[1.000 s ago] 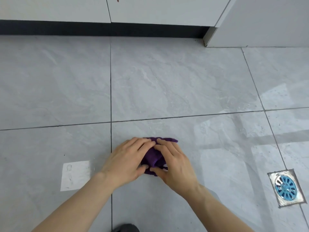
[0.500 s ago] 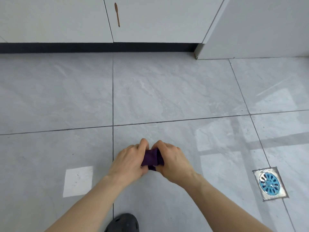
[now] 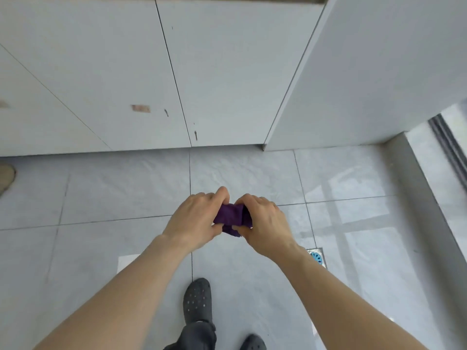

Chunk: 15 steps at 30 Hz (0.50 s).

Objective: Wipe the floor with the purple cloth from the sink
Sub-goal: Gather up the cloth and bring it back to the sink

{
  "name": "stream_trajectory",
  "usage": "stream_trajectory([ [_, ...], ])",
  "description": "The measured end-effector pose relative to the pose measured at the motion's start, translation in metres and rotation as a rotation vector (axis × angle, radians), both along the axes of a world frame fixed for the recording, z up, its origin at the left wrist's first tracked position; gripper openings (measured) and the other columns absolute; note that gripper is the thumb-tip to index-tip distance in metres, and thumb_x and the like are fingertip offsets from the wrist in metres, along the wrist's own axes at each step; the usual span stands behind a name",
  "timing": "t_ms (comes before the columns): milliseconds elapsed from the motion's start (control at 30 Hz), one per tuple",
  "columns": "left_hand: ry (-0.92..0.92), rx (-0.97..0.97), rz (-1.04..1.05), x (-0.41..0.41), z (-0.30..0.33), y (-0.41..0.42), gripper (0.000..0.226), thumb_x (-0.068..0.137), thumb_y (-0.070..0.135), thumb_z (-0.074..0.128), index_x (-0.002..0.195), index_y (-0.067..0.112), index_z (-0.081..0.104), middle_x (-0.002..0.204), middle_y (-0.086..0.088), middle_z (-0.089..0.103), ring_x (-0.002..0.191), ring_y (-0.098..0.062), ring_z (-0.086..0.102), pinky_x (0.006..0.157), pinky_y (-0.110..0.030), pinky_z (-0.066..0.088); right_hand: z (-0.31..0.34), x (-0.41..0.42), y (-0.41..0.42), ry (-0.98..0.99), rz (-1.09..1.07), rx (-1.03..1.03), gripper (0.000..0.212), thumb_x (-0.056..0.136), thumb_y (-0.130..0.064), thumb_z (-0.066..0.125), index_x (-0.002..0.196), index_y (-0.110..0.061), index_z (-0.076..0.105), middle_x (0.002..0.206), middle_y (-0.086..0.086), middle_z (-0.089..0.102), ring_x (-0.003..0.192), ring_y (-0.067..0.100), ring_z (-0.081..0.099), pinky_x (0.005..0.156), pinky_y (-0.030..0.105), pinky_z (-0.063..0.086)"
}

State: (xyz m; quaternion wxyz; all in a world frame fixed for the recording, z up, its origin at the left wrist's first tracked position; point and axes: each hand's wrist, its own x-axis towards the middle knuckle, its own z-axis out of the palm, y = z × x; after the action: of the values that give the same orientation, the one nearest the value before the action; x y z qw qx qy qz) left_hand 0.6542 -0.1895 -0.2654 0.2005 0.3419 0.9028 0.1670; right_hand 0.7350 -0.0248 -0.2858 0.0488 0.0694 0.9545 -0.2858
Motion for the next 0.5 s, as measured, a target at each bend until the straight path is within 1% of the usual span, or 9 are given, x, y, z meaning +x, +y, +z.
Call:
stream_trajectory([
  [67, 0.04, 0.023, 0.008, -0.002, 0.088, 0.005, 0.036, 0.083, 0.017, 0.068, 0.107, 0.023, 0.042, 0.089, 0.002, 0.064, 0.08, -0.025, 0.055, 0.068, -0.029, 0.034, 0.085, -0.003, 0.006, 0.046, 0.0, 0.023, 0.037, 0.077, -0.022, 0.079, 0.108, -0.02, 0.059, 0.097, -0.005, 0.066, 0.088, 0.025, 0.059, 0.08, 0.038, 0.045],
  [133, 0.063, 0.045, 0.011, 0.0, 0.172, 0.011, 0.035, 0.083, 0.017, 0.068, 0.107, 0.023, 0.044, 0.091, 0.003, 0.065, 0.082, -0.025, 0.056, 0.07, -0.029, 0.034, 0.168, -0.001, 0.011, 0.091, -0.021, 0.034, 0.037, 0.077, -0.023, 0.079, 0.11, -0.021, 0.061, 0.101, -0.002, 0.063, 0.088, 0.025, 0.059, 0.08, 0.037, 0.046],
  [200, 0.079, 0.081, 0.031, 0.002, 0.247, 0.015, 0.035, 0.082, 0.017, 0.068, 0.106, 0.025, 0.045, 0.093, 0.004, 0.066, 0.085, -0.024, 0.057, 0.071, -0.029, 0.035, 0.244, 0.001, 0.017, 0.136, -0.028, 0.046, 0.036, 0.078, -0.024, 0.078, 0.11, -0.021, 0.062, 0.104, -0.001, 0.06, 0.088, 0.026, 0.058, 0.079, 0.036, 0.046],
  [267, 0.1, 0.106, 0.045, 0.008, 0.31, 0.019, 0.036, 0.082, 0.017, 0.069, 0.106, 0.028, 0.044, 0.094, 0.007, 0.066, 0.087, -0.023, 0.057, 0.071, -0.029, 0.037, 0.307, 0.005, 0.022, 0.167, -0.027, 0.079, 0.036, 0.079, -0.025, 0.078, 0.11, -0.021, 0.062, 0.105, -0.002, 0.059, 0.089, 0.025, 0.058, 0.079, 0.033, 0.042],
  [333, 0.129, 0.118, 0.065, 0.012, 0.36, 0.023, 0.037, 0.082, 0.019, 0.069, 0.107, 0.031, 0.044, 0.095, 0.008, 0.066, 0.089, -0.021, 0.057, 0.073, -0.03, 0.04, 0.358, 0.007, 0.028, 0.206, -0.015, 0.122, 0.038, 0.078, -0.027, 0.076, 0.112, -0.024, 0.061, 0.105, -0.004, 0.061, 0.091, 0.023, 0.059, 0.081, 0.031, 0.041],
  [400, 0.127, 0.137, 0.093, 0.013, 0.401, 0.027, 0.039, 0.081, 0.019, 0.07, 0.104, 0.035, 0.044, 0.096, 0.011, 0.066, 0.091, -0.019, 0.059, 0.076, -0.031, 0.048, 0.399, 0.008, 0.033, 0.248, -0.003, 0.145, 0.04, 0.078, -0.028, 0.075, 0.115, -0.026, 0.06, 0.106, -0.006, 0.063, 0.093, 0.021, 0.06, 0.085, 0.032, 0.043],
  [500, 0.131, 0.184, 0.12, 0.01, 0.45, 0.031, 0.04, 0.078, 0.018, 0.071, 0.101, 0.039, 0.045, 0.095, 0.015, 0.067, 0.091, -0.012, 0.061, 0.082, -0.033, 0.053, 0.446, 0.004, 0.039, 0.307, -0.006, 0.153, 0.04, 0.077, -0.031, 0.072, 0.115, -0.027, 0.06, 0.104, -0.008, 0.063, 0.093, 0.02, 0.06, 0.083, 0.029, 0.042],
])
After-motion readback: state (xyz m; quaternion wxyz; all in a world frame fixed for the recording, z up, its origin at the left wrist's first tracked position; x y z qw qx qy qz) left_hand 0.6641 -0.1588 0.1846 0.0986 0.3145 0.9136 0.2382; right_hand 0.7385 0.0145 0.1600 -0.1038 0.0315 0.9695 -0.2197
